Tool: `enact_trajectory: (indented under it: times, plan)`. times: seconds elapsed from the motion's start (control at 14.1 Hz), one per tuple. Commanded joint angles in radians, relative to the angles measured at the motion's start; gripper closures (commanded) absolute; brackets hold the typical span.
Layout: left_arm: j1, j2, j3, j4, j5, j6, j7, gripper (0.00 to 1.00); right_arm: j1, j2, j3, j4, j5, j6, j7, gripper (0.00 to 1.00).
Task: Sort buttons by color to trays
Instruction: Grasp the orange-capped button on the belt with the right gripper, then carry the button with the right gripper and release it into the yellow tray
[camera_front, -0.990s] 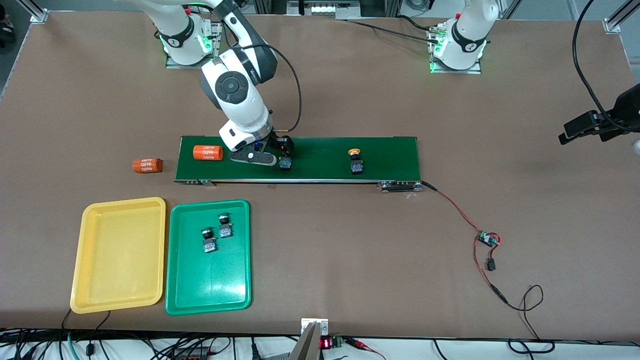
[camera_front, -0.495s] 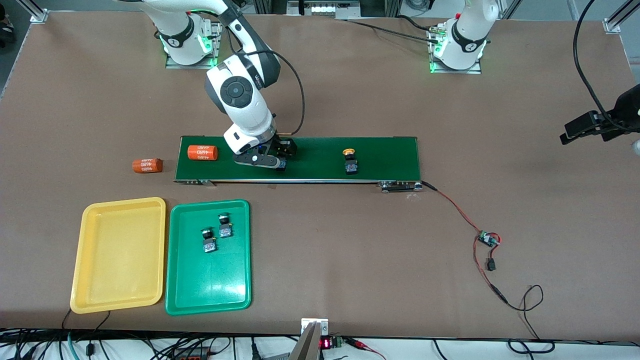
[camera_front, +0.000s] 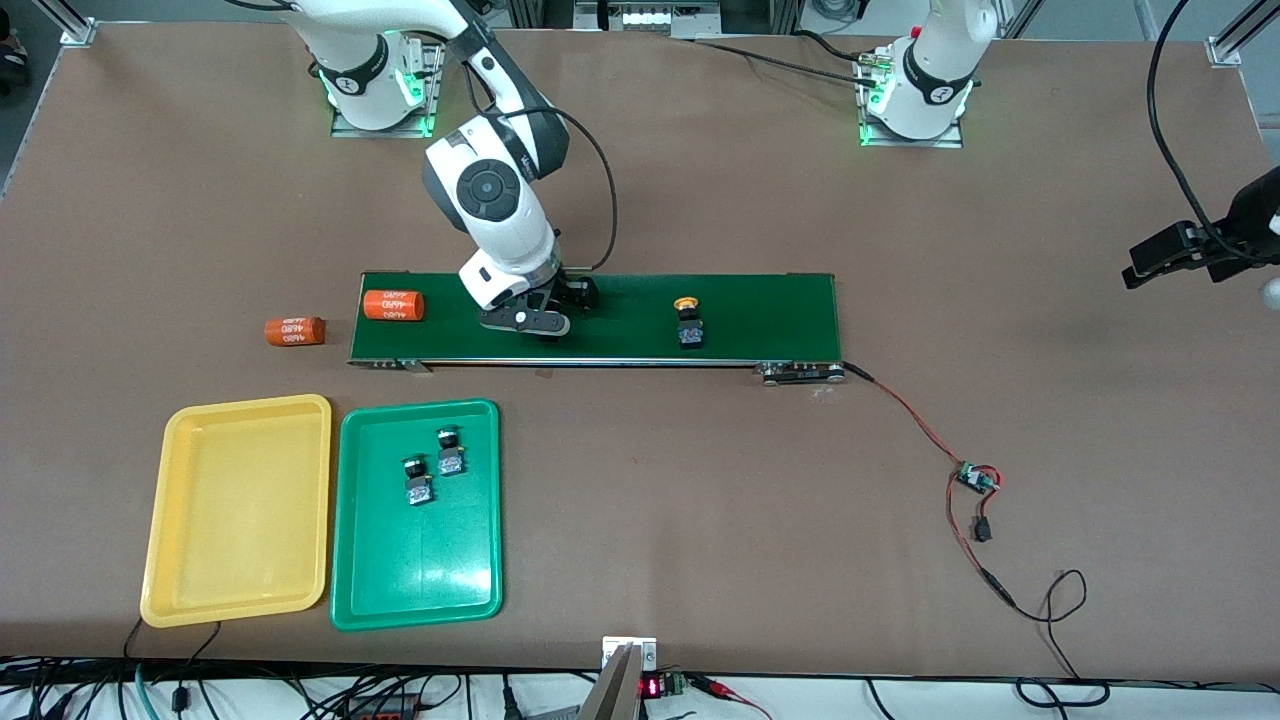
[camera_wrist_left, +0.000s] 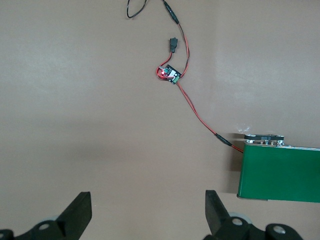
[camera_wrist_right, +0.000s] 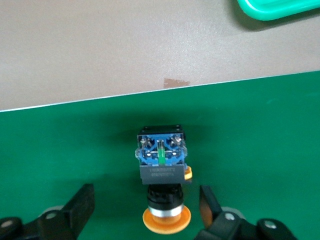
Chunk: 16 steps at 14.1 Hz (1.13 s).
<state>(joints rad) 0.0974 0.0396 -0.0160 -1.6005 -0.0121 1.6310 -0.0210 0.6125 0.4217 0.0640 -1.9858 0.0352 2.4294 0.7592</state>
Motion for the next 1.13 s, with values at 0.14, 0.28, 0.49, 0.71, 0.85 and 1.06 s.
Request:
enact_trajectory:
  times: [0.14,0.28,0.49,0.71,0.85,1.06]
  plan:
    - [-0.001,-0.027,-0.005,-0.022,0.018,0.001,0.001,0.0,0.006,0.023,-0.004,0.016,-0.029,0.007,-0.037,0.72]
    - [-0.001,-0.027,-0.004,-0.022,0.018,0.001,0.001,0.0,0.0,0.014,-0.004,0.016,-0.029,0.004,-0.047,0.84]
    - [0.002,-0.027,-0.004,-0.022,0.018,0.001,0.001,0.0,-0.017,-0.026,-0.013,0.021,-0.029,-0.015,-0.072,0.89]
    - [0.005,-0.026,-0.001,-0.022,0.018,0.001,0.001,0.0,-0.063,-0.089,-0.015,0.039,-0.029,-0.082,-0.127,0.89]
    - [0.007,-0.026,0.001,-0.025,0.017,0.001,0.001,0.0,-0.101,-0.125,-0.018,0.083,-0.032,-0.198,-0.188,0.89]
    - [0.007,-0.026,0.002,-0.027,0.017,0.001,0.001,0.0,-0.134,-0.136,-0.064,0.197,-0.109,-0.392,-0.279,0.88]
